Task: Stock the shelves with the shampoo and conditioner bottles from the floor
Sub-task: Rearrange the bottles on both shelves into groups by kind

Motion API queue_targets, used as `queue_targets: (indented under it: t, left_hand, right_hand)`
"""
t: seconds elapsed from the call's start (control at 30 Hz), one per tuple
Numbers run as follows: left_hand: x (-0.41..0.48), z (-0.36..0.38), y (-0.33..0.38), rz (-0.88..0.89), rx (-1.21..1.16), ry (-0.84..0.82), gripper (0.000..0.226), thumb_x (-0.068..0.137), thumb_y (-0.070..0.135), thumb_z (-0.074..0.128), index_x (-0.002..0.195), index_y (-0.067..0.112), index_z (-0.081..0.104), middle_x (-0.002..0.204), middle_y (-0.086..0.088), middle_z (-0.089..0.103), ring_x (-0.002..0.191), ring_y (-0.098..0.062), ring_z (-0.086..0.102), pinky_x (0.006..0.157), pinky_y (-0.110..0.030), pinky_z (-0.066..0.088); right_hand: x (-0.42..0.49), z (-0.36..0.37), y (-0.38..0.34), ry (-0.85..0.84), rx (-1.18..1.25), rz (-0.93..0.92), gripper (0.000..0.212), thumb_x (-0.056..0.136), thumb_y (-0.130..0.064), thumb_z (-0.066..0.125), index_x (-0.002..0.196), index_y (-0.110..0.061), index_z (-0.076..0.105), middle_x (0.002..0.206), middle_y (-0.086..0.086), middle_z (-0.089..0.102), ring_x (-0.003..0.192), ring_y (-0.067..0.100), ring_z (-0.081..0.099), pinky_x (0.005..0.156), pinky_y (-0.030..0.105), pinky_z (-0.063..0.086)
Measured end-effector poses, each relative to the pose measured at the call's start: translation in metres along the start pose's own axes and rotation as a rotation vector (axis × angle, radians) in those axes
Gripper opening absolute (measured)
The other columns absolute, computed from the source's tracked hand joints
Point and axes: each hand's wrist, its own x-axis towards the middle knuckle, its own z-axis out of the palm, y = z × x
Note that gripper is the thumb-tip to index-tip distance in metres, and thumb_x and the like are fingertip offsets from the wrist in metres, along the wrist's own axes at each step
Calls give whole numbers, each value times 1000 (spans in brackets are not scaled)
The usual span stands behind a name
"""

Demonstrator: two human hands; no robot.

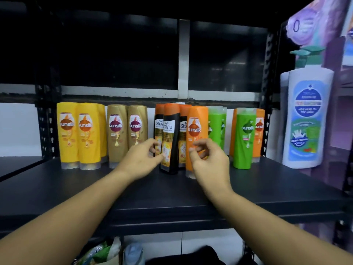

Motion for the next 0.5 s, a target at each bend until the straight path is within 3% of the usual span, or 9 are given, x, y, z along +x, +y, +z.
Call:
queue_targets:
  t: [0.1,0.2,0.27,0.37,0.5]
  left_hand:
    - [13,11,19,-64,-53,-48,74,88,42,76,146,26,34,124,12,57,111,-8,54,91,-26,43]
    - [22,22,26,-85,-160,-92,87,84,38,81,150,27,25,125,12,59,115,-11,59,92,-27,44]
    - [23,31,25,-70,-196,-67,91,83,34,83,151,28,23,121,14,57,114,-11,59,92,-26,43]
    - [19,43,16,-43,-209,-19,94,83,32,83,153,29,21,122,14,57,114,-10,58,95,-26,44]
    - [21,44,2,-45,-208,-49,95,80,29,86,151,32,23,126,14,60,114,-9,62,103,-33,50]
  right_hand:
    - [11,-9,7,164,-188,34,59,78,-41,81,128,-28,51,126,-5,50,119,18,44,102,38,39]
    - [24,-12,17,31,-339,209,111,64,-59,86,151,-29,23,151,1,31,139,26,30,111,50,30]
    - [29,-8,27,-91,-348,292,132,56,-64,88,155,-33,8,157,2,28,143,31,30,114,55,31]
    - [29,-2,36,-151,-215,328,144,45,-61,92,153,-41,-2,150,3,41,139,30,42,109,58,40]
    - [29,2,41,-145,-130,320,142,41,-54,89,149,-49,-2,141,3,49,128,28,52,101,54,50]
